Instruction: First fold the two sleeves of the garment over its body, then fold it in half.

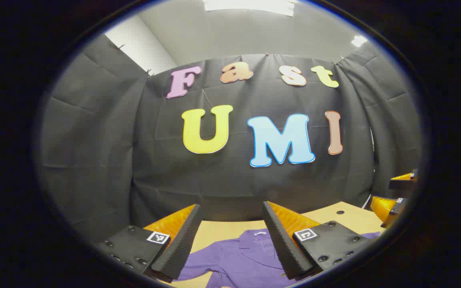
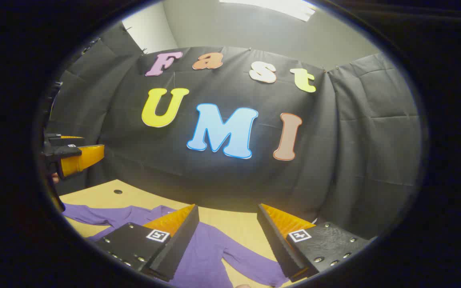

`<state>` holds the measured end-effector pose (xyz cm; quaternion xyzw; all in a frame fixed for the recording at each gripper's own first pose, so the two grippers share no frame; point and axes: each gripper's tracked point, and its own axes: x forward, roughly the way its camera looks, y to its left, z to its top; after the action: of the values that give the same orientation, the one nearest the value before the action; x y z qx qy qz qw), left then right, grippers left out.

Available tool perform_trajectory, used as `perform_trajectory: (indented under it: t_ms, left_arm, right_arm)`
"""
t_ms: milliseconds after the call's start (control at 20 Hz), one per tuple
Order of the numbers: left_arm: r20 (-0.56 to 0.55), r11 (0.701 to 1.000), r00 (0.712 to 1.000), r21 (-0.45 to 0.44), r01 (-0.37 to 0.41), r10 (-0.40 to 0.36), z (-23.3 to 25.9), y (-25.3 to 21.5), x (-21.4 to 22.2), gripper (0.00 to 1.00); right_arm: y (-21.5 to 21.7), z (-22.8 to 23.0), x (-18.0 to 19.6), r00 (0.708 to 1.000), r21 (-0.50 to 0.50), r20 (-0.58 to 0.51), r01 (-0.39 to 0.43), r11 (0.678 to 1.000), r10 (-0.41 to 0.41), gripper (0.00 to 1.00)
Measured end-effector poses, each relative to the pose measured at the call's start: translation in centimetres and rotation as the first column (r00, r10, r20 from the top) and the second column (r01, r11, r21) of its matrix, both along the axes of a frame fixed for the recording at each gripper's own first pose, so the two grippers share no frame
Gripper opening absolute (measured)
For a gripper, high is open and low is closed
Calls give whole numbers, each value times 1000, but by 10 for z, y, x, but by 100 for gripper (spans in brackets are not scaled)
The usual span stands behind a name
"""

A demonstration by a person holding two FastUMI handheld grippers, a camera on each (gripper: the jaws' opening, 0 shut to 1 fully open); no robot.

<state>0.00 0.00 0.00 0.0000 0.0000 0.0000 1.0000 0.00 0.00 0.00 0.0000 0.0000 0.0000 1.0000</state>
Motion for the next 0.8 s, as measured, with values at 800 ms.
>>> perform_trajectory:
  t_ms: [800]
  left_arm:
    - [-26, 1000, 1000, 15, 16, -16, -10, 0, 3, 99]
  right_arm:
    - [-7, -28, 3, 996, 39, -82, 41, 998, -38, 92]
